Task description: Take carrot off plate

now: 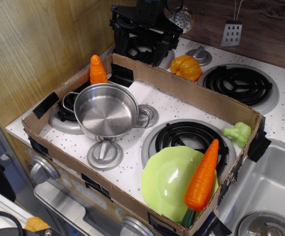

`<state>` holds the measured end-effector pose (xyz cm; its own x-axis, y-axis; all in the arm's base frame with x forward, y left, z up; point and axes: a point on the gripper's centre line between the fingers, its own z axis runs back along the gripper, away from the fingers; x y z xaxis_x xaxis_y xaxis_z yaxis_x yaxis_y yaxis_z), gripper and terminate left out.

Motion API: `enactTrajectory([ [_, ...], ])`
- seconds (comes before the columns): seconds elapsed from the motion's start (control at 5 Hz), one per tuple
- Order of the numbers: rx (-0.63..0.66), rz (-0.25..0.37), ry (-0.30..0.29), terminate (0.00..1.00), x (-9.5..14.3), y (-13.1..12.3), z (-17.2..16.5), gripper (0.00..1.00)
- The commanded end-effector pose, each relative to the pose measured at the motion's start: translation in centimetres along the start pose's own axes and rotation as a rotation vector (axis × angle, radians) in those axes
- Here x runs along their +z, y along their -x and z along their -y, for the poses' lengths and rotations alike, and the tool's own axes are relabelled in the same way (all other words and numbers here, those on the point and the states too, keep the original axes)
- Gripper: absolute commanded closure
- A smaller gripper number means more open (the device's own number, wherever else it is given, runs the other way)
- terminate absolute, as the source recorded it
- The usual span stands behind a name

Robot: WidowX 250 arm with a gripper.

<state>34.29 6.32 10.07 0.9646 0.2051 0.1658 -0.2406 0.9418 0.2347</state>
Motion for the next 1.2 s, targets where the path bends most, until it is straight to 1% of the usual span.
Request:
enactTrajectory([
  [0.0,0.0,0.0,0.0,0.0,0.0,0.0,0.0,0.0],
  [0.2,-0.007,-0.02,0.048,0.0,1.4,0.2,0.5,0.0],
  [0.4,0.042,-0.019,0.061,0.0,3.5,1.1,1.2,0.0],
  [0.6,0.079,-0.019,0.123,0.0,5.2,2.6,2.4,0.0],
  [0.8,0.154,0.05,0.077,0.0,5.3,5.4,4.8,0.0],
  [1.0,0.208,0.027,0.044,0.0,5.1,7.8,6.7,0.0],
])
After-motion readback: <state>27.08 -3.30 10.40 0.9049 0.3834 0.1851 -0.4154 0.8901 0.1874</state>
